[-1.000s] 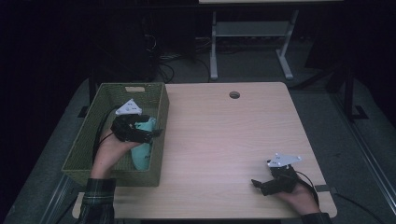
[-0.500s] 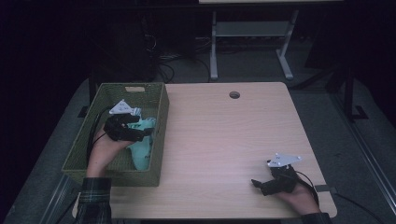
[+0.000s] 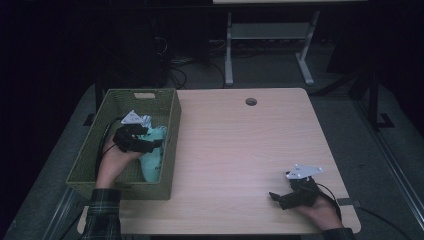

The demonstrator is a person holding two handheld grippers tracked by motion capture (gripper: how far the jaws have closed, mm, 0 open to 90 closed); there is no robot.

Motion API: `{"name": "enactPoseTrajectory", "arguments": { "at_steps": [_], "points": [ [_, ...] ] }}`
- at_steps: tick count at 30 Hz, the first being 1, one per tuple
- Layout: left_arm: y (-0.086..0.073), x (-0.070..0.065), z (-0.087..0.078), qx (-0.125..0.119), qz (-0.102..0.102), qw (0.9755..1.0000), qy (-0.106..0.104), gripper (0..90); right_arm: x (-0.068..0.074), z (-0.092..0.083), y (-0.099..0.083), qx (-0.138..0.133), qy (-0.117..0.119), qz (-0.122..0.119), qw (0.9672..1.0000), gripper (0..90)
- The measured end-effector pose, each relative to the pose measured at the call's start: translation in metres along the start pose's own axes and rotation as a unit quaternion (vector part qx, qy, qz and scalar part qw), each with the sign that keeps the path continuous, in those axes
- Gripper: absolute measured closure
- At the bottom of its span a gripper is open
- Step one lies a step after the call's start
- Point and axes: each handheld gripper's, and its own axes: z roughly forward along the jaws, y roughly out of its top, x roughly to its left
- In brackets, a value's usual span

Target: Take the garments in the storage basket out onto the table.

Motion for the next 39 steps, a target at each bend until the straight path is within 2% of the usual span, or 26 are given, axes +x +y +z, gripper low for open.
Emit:
{"name": "enactPoseTrajectory", "arguments": {
  "at_steps": [7, 13, 18, 24, 25, 30, 31, 35, 37, 38, 39],
  "points": [
    [-0.006, 0.002, 0.013, 0.025, -0.002, 0.9996, 0.008, 23.2, 0.0, 0.0, 0.0, 0.0, 0.0, 0.0, 1.0, 1.7],
    [-0.009, 0.002, 0.018, 0.033, -0.006, 0.9994, 0.009, 23.0, 0.0, 0.0, 0.0, 0.0, 0.0, 0.0, 1.0, 1.7],
    [-0.011, 0.002, 0.023, 0.048, 0.0, 0.9988, 0.011, 22.8, 0.0, 0.0, 0.0, 0.0, 0.0, -0.001, 1.0, 1.7],
    [-0.015, 0.003, 0.028, 0.072, -0.016, 0.9972, 0.012, 23.9, 0.0, 0.0, 0.0, 0.0, 0.0, -0.001, 1.0, 1.7],
    [-0.016, 0.005, 0.028, 0.079, -0.018, 0.9967, 0.01, 25.9, 0.0, 0.0, 0.0, 0.0, 0.0, -0.001, 1.0, 1.7],
    [-0.018, 0.005, 0.028, 0.083, -0.029, 0.9961, -0.002, 34.0, 0.0, 0.0, 0.0, 0.0, 0.0, -0.001, 1.0, 1.7],
    [-0.019, 0.005, 0.028, 0.084, -0.031, 0.996, -0.006, 39.9, 0.0, 0.0, 0.0, 0.0, 0.0, -0.001, 1.0, 1.7],
    [-0.019, 0.005, 0.028, 0.092, -0.034, 0.9951, -0.015, 48.3, 0.0, 0.0, 0.0, 0.0, 0.0, -0.001, 1.0, 1.7],
    [-0.02, 0.005, 0.028, 0.099, -0.038, 0.9943, -0.016, 58.2, 0.0, 0.0, 0.0, 0.0, 0.0, -0.001, 1.0, 1.7],
    [-0.02, 0.005, 0.029, 0.101, -0.043, 0.9938, -0.015, 58.2, 0.0, 0.0, 0.0, 0.0, 0.0, -0.001, 1.0, 1.7],
    [-0.02, 0.005, 0.028, 0.103, -0.047, 0.9935, -0.014, 64.7, 0.0, 0.0, 0.0, 0.0, 0.0, -0.001, 1.0, 1.7]
  ]
}}
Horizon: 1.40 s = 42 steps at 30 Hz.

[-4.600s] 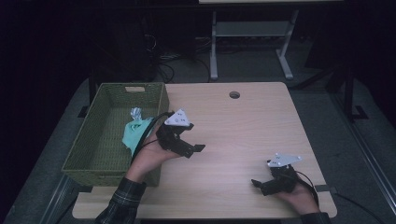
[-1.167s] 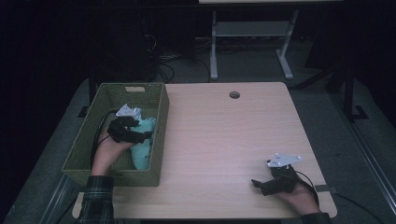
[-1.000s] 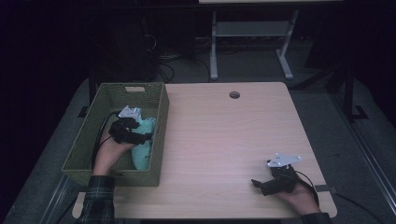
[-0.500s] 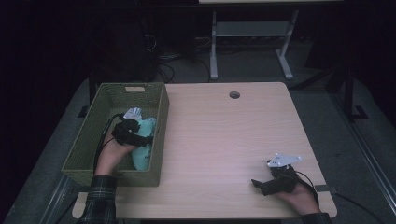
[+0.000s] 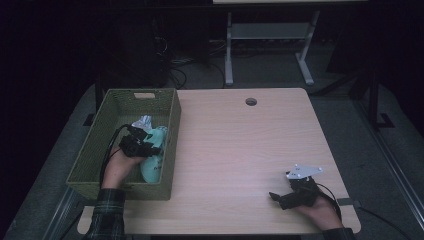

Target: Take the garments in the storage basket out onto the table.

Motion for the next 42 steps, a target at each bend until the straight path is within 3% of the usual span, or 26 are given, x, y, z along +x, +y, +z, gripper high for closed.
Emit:
{"name": "enactPoseTrajectory", "arguments": {
  "at_steps": [1, 6, 11, 19, 24, 28, 31, 33, 36, 38, 39, 42],
  "points": [
    [0.0, 0.001, -0.002, 0.005, -0.01, 0.9999, 0.0, 70.1, 0.0, 0.0, 0.0, 0.0, 0.0, 0.0, 1.0, 1.7],
    [0.0, 0.003, -0.005, 0.003, -0.026, 0.9997, -0.003, 82.5, 0.0, 0.0, 0.0, 0.0, 0.0, 0.0, 1.0, 1.7],
    [0.0, 0.004, -0.008, -0.007, -0.03, 0.9995, -0.005, 83.8, 0.0, 0.0, 0.0, 0.0, 0.0, 0.0, 1.0, 1.7],
    [0.001, 0.008, -0.023, -0.059, -0.046, 0.9972, 0.001, 83.8, 0.0, 0.0, 0.0, 0.0, 0.0, 0.0, 1.0, 1.7],
    [0.004, 0.005, -0.041, -0.106, -0.051, 0.9931, 0.001, 83.7, 0.0, 0.0, 0.0, 0.0, 0.0, 0.0, 1.0, 1.7],
    [0.007, 0.003, -0.05, -0.124, -0.046, 0.9912, 0.002, 83.8, 0.0, 0.0, 0.0, 0.0, 0.0, 0.0, 1.0, 1.7],
    [0.009, 0.002, -0.061, -0.151, -0.05, 0.9873, -0.001, 84.1, 0.0, 0.0, 0.0, 0.0, 0.0, 0.0, 1.0, 1.7],
    [0.01, 0.002, -0.064, -0.154, -0.047, 0.9869, -0.003, 84.2, 0.0, 0.0, 0.0, 0.0, 0.0, 0.0, 1.0, 1.7],
    [0.011, 0.001, -0.076, -0.176, -0.05, 0.983, -0.007, 84.5, 0.0, 0.0, 0.0, 0.0, 0.0, 0.0, 1.0, 1.7],
    [0.012, 0.002, -0.079, -0.18, -0.047, 0.9825, -0.008, 84.5, 0.0, 0.0, 0.0, 0.0, 0.0, 0.0, 1.0, 1.7],
    [0.012, 0.002, -0.085, -0.192, -0.048, 0.9802, -0.011, 84.5, 0.0, 0.0, 0.0, 0.0, 0.0, 0.0, 1.0, 1.7],
    [0.013, 0.003, -0.09, -0.2, -0.048, 0.9785, -0.018, 84.5, 0.0, 0.0, 0.0, 0.0, 0.0, 0.0, 1.0, 1.7]
  ]
}}
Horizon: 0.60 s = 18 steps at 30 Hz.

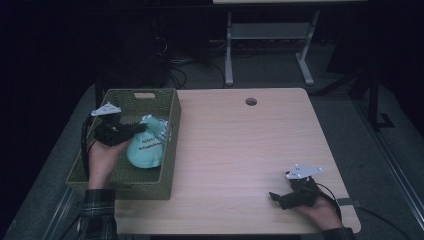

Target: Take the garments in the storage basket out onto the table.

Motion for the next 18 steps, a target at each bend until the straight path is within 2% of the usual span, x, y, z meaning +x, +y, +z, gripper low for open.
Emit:
{"name": "enactPoseTrajectory", "arguments": {
  "at_steps": [6, 12, 15, 18],
  "points": [
    [0.011, -0.002, -0.014, -0.031, 0.002, 0.9993, -0.02, 84.5, 0.0, 0.0, 0.0, 0.0, 0.0, 0.0, 1.0, 1.7],
    [0.019, -0.005, -0.023, -0.047, 0.01, 0.9985, -0.025, 84.7, 0.0, 0.0, 0.0, 0.0, 0.0, 0.0, 1.0, 1.7],
    [0.025, -0.005, -0.028, -0.061, 0.001, 0.9974, -0.04, 84.7, 0.0, 0.0, 0.0, -0.001, 0.0, 0.0, 1.0, 1.8],
    [0.029, -0.006, -0.031, -0.06, 0.008, 0.9972, -0.043, 84.7, 0.0, 0.0, 0.0, -0.001, 0.0, 0.0, 1.0, 1.8]
  ]
}}
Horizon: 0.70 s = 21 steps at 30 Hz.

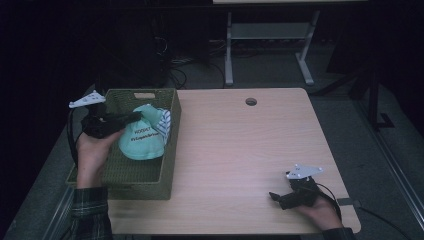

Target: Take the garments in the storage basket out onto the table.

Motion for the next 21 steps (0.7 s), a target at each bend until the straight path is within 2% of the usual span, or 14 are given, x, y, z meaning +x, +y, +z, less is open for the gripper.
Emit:
{"name": "enactPoseTrajectory", "arguments": {
  "at_steps": [6, 14, 18, 21],
  "points": [
    [0.017, -0.006, -0.004, -0.011, 0.006, 0.9997, -0.022, 84.7, 0.0, 0.0, 0.0, 0.001, 0.0, 0.002, 1.0, 1.8],
    [0.028, -0.013, 0.0, -0.016, 0.01, 0.9987, -0.048, 84.8, 0.0, 0.0, 0.0, 0.001, 0.0, 0.002, 1.0, 1.7],
    [0.034, -0.022, 0.003, -0.019, 0.02, 0.9975, -0.066, 84.8, 0.0, 0.0, 0.0, 0.001, 0.0, 0.002, 1.0, 1.8],
    [0.037, -0.026, 0.004, -0.02, 0.023, 0.997, -0.072, 84.7, 0.0, 0.0, 0.0, 0.001, 0.0, 0.002, 1.0, 1.7]
  ]
}}
